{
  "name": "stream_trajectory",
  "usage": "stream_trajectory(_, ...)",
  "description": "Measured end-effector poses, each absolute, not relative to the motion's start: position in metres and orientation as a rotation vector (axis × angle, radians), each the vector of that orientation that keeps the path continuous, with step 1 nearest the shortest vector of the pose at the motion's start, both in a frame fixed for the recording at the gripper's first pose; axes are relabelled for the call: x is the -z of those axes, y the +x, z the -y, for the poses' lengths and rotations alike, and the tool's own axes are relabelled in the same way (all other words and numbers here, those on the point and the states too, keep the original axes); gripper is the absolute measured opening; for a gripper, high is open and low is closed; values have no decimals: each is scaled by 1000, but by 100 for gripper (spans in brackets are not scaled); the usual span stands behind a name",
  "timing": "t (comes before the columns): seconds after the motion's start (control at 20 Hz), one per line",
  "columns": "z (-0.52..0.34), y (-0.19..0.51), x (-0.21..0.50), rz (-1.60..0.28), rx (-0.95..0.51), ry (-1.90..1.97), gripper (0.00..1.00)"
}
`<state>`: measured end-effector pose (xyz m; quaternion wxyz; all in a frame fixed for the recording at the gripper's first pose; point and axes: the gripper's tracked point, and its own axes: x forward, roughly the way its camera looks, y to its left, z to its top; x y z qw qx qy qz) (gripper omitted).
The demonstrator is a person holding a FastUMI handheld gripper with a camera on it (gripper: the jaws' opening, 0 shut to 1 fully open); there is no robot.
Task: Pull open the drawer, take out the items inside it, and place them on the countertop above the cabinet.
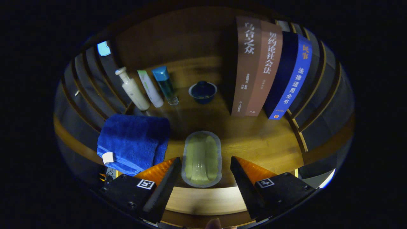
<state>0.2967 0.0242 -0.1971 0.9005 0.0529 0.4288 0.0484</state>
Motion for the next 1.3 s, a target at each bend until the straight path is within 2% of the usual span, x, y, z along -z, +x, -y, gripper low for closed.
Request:
stream_trajectory(0.35, -11, 227, 90, -362, -65, 138, 100)
stream_trajectory(0.5, -3, 178, 63, -219, -52, 210, 99)
stream_trajectory(0.9, 13, 67, 87, -83, -22, 105, 99)
stream_trajectory(1.3, -21, 17, 179, -56, -50, 39, 99)
